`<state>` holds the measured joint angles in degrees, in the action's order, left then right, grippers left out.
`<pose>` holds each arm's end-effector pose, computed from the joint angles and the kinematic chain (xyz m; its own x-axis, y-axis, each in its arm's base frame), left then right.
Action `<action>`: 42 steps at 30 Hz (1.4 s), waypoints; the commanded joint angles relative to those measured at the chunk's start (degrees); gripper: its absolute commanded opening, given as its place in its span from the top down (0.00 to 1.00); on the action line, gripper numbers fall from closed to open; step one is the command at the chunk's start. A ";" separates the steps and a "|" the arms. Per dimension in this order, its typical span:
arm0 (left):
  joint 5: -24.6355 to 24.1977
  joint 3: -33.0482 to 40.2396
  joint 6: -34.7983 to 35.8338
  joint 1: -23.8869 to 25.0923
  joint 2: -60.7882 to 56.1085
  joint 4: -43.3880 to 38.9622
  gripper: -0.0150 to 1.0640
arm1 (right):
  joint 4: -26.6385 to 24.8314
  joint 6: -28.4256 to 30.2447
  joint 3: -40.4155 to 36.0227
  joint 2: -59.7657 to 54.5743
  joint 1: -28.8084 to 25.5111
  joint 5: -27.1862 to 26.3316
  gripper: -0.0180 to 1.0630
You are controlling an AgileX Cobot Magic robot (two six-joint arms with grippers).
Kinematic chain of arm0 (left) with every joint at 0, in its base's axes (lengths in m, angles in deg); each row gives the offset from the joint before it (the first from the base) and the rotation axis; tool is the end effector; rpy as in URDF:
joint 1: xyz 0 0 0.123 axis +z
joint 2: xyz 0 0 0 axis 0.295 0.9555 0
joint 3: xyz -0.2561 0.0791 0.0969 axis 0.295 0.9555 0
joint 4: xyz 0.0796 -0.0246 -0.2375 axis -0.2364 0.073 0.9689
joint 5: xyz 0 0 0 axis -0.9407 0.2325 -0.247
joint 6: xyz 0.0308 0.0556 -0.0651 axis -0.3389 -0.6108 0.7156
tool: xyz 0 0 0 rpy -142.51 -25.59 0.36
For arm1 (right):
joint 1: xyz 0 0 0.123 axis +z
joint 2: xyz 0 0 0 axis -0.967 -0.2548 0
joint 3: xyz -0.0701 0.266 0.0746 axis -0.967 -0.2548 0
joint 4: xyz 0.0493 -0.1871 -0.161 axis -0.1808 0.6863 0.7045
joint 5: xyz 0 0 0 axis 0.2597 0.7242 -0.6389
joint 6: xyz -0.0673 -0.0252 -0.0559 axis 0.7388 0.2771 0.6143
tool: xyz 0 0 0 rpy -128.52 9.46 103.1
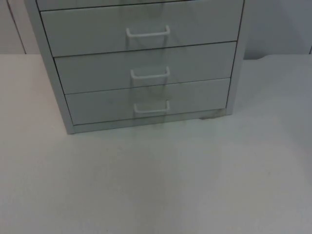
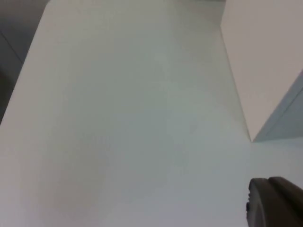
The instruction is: Open the drawer with the left hand, place the block into the drawer with the right hand, then close the drawer with the left hand.
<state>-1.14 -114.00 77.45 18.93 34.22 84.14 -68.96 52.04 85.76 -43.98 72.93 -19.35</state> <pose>0.1506 0.0076 0.3350 -0.6415 -0.0724 -0.7637 -0.0898 0.9958 -0.0190 0.1705 -0.0019 0.3131 -0.6974 0.0197 -0.7164 -0.0050 0.9995 0.0324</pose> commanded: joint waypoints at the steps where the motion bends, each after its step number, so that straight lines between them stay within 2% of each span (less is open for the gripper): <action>1: 0.10 1.13 -0.65 0.26 -1.44 0.83 0.99 | -0.24 0.29 -0.21 0.29 0.31 0.23 0.01; 5: -0.89 1.77 -0.65 0.26 -4.07 1.45 0.99 | -1.43 2.48 -0.21 0.52 0.31 0.23 0.01; 9: -2.73 1.77 -2.61 0.26 -9.78 3.63 0.99 | -4.43 7.55 -0.21 4.91 0.31 0.23 0.01; 17: -6.15 1.77 -3.74 0.26 -22.48 4.41 0.99 | -5.02 8.83 -0.21 16.53 0.31 1.17 0.01; 20: -8.96 1.77 -6.18 0.26 -29.07 3.61 0.99 | -7.57 8.83 -0.21 23.80 0.31 4.98 0.01; 26: -12.17 1.77 -6.18 0.26 -37.57 3.27 0.99 | -7.19 8.98 -0.21 31.76 0.31 9.00 0.01; 30: -15.05 1.77 -6.18 0.26 -44.46 3.11 0.99 | -7.19 9.44 -0.47 38.69 0.31 14.26 0.01; 32: -15.88 1.77 -6.18 0.26 -45.71 2.68 0.99 | -7.19 9.44 -0.87 40.29 0.31 15.14 0.01; 35: -20.83 1.77 -6.18 0.26 -46.30 2.68 0.99 | -7.19 9.44 -3.76 44.59 0.31 17.46 0.01; 38: -23.72 1.93 -6.43 0.26 -46.30 2.03 0.99 | -7.19 8.78 -6.68 47.46 0.31 18.56 0.01; 42: -23.72 3.87 -6.43 0.26 -46.30 2.16 0.99 | -6.96 8.18 -9.95 51.32 0.31 19.29 0.01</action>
<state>-24.14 -110.30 71.27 19.06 -11.86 86.52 -76.18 60.44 76.38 6.36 72.93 -0.20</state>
